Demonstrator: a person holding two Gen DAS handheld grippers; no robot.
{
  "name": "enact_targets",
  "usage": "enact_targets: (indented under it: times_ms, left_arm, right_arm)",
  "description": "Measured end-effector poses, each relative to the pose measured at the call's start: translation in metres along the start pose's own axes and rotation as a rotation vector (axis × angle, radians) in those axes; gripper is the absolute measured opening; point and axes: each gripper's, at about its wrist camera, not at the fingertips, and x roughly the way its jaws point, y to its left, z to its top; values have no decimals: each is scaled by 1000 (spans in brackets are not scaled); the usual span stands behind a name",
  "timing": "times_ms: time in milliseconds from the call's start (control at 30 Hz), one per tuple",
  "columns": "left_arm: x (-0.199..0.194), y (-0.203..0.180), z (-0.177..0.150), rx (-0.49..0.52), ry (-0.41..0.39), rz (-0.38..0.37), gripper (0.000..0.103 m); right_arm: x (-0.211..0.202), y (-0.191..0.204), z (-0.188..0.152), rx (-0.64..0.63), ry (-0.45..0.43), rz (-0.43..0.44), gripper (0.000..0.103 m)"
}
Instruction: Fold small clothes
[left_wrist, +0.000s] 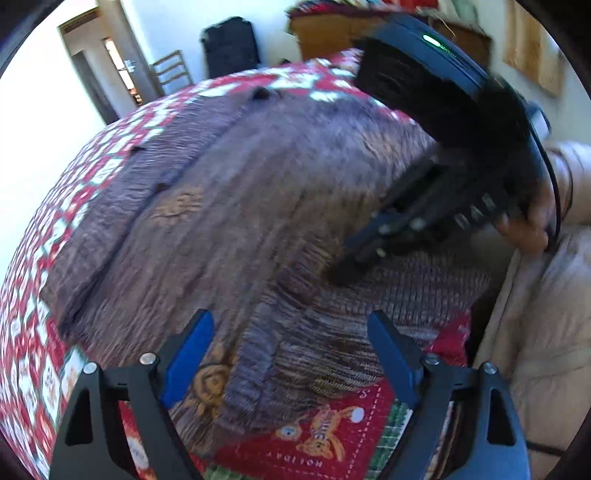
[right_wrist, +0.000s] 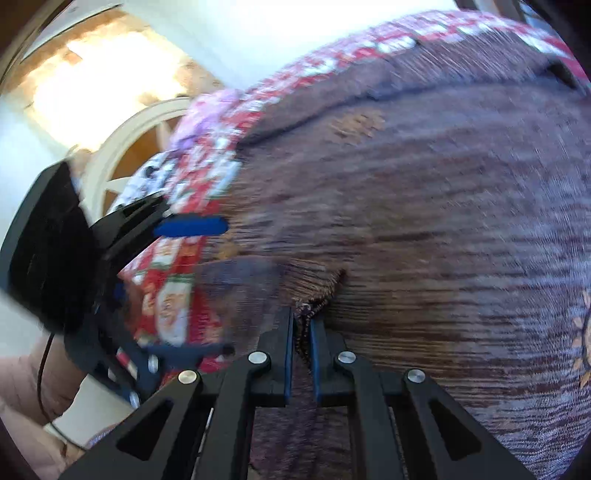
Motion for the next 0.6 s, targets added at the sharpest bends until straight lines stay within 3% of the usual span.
enact_targets:
  times_ms: [200, 333, 500, 533, 600]
  left_arm:
    - [6, 11, 0, -32, -10, -38, 88]
    - [0, 9, -1, -8, -64, -32, 88]
    - [-15, -6, 0, 99, -165, -53, 87]
    - [-17, -10, 0, 118, -169, -70, 82]
    - [-18, -18, 1, 145, -163, -98, 56]
  right_arm:
    - [6, -12, 7, 66, 2, 97, 8]
    - [1, 13, 11, -49, -3, 163, 8]
    - [-14, 54, 12, -181, 33, 355, 7]
    - [-17, 60, 10, -208, 39, 381, 7]
    - [-24, 74, 7, -264, 43, 447, 7]
